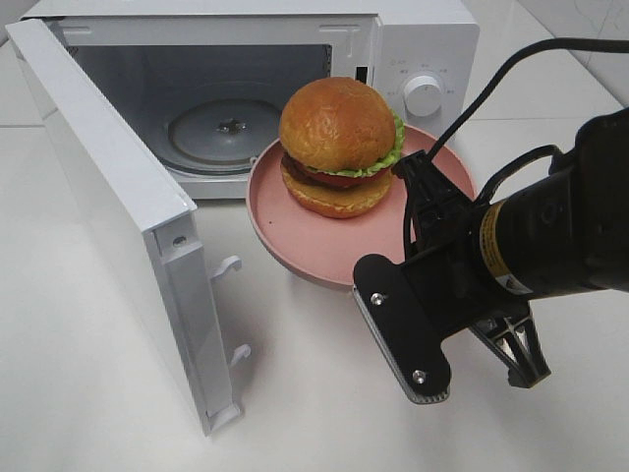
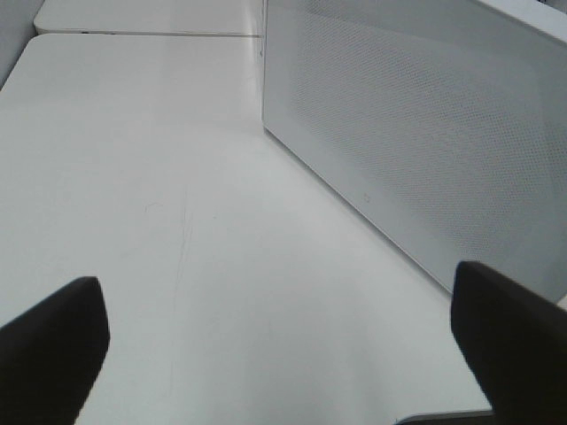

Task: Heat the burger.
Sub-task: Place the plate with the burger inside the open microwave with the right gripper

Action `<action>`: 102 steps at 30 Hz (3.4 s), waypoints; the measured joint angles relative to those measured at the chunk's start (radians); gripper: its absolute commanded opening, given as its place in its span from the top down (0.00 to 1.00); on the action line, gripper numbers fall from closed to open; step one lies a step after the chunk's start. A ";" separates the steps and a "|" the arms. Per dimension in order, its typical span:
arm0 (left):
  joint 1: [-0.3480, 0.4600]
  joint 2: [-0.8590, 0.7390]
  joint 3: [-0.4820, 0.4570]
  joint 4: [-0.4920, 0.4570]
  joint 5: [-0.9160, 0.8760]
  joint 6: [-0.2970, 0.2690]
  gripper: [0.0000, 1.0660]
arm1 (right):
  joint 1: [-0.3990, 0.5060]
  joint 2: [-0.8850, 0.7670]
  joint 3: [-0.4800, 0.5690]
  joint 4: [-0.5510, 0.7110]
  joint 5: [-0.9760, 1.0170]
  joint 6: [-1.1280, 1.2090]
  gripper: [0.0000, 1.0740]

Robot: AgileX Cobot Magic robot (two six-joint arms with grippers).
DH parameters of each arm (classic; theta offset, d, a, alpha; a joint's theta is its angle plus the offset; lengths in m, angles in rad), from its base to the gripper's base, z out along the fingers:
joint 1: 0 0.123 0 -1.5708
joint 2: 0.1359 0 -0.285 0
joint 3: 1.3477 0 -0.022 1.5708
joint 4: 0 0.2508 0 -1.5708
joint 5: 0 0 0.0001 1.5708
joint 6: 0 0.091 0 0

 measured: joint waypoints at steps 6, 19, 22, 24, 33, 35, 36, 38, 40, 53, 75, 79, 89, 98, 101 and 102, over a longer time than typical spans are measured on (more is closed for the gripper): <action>0.000 0.000 0.000 0.000 0.000 0.000 0.07 | -0.059 0.000 0.000 0.138 -0.024 -0.212 1.00; 0.000 0.000 0.000 0.000 0.000 0.000 0.07 | -0.191 0.000 0.002 0.467 -0.051 -0.693 1.00; 0.000 0.000 0.000 0.000 0.000 0.000 0.07 | -0.220 0.000 0.002 0.546 -0.075 -0.815 1.00; 0.000 0.000 0.000 0.000 0.000 0.000 0.07 | -0.238 0.000 0.002 0.598 -0.081 -0.884 1.00; 0.000 0.000 0.000 0.000 0.000 0.000 0.07 | -0.266 0.001 0.002 0.728 -0.081 -1.059 1.00; 0.000 0.000 0.000 0.000 0.000 0.000 0.07 | -0.266 0.001 0.002 0.731 -0.086 -1.070 1.00; 0.000 0.000 0.000 0.000 0.000 0.000 0.07 | -0.266 0.001 0.002 0.731 -0.086 -1.070 1.00; 0.000 0.000 0.000 0.000 0.000 0.000 0.07 | -0.266 0.001 0.002 0.731 -0.090 -1.070 1.00; 0.000 0.000 0.000 0.000 0.000 0.000 0.07 | -0.265 0.001 0.002 0.733 -0.100 -1.070 1.00; 0.000 0.000 0.000 0.000 0.000 0.000 0.07 | -0.216 0.043 -0.042 0.743 -0.098 -1.057 1.00; 0.000 0.000 0.000 0.000 0.000 0.000 0.07 | -0.202 0.204 -0.220 0.799 -0.063 -1.055 1.00; 0.000 0.000 0.000 0.000 0.000 0.000 0.07 | -0.202 0.241 -0.268 0.799 -0.058 -1.047 1.00; 0.000 0.000 0.000 0.000 0.000 0.000 0.07 | -0.202 0.322 -0.363 0.799 -0.013 -1.025 1.00; 0.000 0.000 0.000 0.000 0.000 0.000 0.07 | -0.202 0.378 -0.444 0.799 -0.011 -1.023 1.00; 0.000 0.000 0.000 0.000 0.000 0.000 0.07 | -0.202 0.390 -0.459 0.799 -0.008 -1.022 1.00; 0.000 0.000 0.000 0.000 0.000 0.000 0.07 | -0.202 0.401 -0.473 0.798 -0.008 -1.022 1.00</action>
